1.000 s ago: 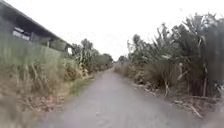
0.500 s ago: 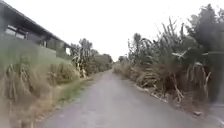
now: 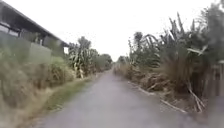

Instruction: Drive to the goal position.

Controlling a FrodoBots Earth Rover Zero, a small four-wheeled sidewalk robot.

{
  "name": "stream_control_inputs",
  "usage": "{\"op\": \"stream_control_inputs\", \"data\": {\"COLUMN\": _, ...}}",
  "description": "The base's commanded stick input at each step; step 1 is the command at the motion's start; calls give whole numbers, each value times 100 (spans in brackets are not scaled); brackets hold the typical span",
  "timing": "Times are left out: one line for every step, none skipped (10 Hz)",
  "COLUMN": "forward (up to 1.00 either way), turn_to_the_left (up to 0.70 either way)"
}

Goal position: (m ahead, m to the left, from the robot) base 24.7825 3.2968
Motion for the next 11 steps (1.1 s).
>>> {"op": "stream_control_inputs", "data": {"forward": 100, "turn_to_the_left": 3}}
{"op": "stream_control_inputs", "data": {"forward": 100, "turn_to_the_left": 6}}
{"op": "stream_control_inputs", "data": {"forward": 100, "turn_to_the_left": 9}}
{"op": "stream_control_inputs", "data": {"forward": 100, "turn_to_the_left": 18}}
{"op": "stream_control_inputs", "data": {"forward": 100, "turn_to_the_left": 9}}
{"op": "stream_control_inputs", "data": {"forward": 100, "turn_to_the_left": 0}}
{"op": "stream_control_inputs", "data": {"forward": 100, "turn_to_the_left": 0}}
{"op": "stream_control_inputs", "data": {"forward": 100, "turn_to_the_left": 0}}
{"op": "stream_control_inputs", "data": {"forward": 100, "turn_to_the_left": 0}}
{"op": "stream_control_inputs", "data": {"forward": 100, "turn_to_the_left": 0}}
{"op": "stream_control_inputs", "data": {"forward": 100, "turn_to_the_left": 0}}
